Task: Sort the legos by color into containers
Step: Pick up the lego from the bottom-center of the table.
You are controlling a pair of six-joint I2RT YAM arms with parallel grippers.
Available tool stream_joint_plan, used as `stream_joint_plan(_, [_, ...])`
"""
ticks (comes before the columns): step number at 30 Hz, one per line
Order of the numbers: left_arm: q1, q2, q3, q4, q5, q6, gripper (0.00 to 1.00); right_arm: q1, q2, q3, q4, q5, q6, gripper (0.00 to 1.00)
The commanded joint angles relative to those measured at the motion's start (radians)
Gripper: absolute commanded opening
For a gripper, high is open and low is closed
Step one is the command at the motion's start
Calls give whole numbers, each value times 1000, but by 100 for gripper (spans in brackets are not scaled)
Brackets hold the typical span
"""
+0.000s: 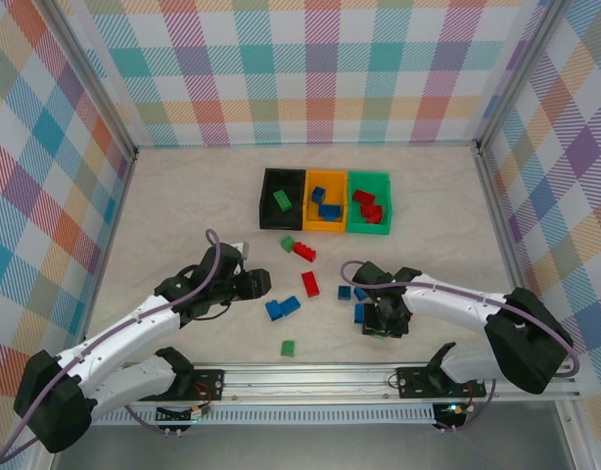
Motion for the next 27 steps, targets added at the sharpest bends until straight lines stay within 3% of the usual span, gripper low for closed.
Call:
stream_joint_plan(1, [-6,-9,-8,15,-2,-21,59,16,27,2,157,-44,-28,34])
stream_joint_plan(6, [-11,-8,-9,20,-2,-31,59,28,-4,19,131,-43,-30,26])
stream_joint_plan(19, [-15,4,-15,15,-25,-57,59,29,-184,159,-15,12,-95,25])
stream_joint_plan(23, [-16,11,-14,19,-23,-84,59,28,-160,222,80,-8,-142,25])
stream_joint_plan(27, [-22,36,-3,11,-15,-112,59,29,-31,370,130,-25,-216,26])
